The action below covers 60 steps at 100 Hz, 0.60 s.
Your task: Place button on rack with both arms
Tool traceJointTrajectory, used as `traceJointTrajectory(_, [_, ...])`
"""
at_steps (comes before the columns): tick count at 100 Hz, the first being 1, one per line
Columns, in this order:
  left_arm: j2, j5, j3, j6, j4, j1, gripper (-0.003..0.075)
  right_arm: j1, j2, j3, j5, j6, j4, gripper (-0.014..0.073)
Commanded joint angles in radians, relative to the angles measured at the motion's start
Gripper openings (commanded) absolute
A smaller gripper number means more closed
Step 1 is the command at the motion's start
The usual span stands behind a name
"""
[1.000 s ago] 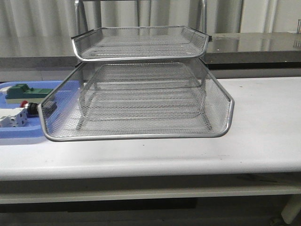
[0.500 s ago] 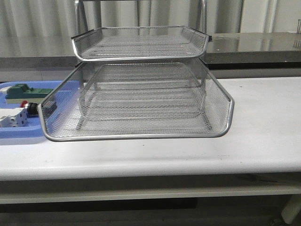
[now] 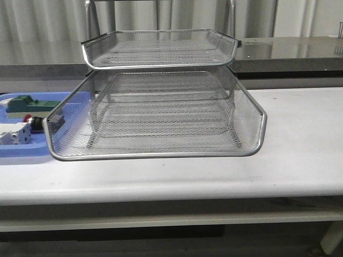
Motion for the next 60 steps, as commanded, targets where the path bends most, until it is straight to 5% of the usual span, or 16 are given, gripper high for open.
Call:
traceJointTrajectory(1, [-0.034, -0.157, 0.038, -0.003, -0.013, 0.003, 0.0004, -0.004, 0.009, -0.027, -0.061, 0.0, -0.004, -0.0068])
traceJointTrajectory(33, [0.071, -0.041, -0.18, -0.008, -0.082, 0.003, 0.0004, -0.004, 0.009, -0.027, -0.061, 0.0, -0.004, -0.0068])
traceJointTrajectory(60, [0.371, 0.092, -0.462, -0.008, -0.023, 0.003, 0.0004, -0.004, 0.009, -0.027, -0.061, 0.0, -0.004, -0.0068])
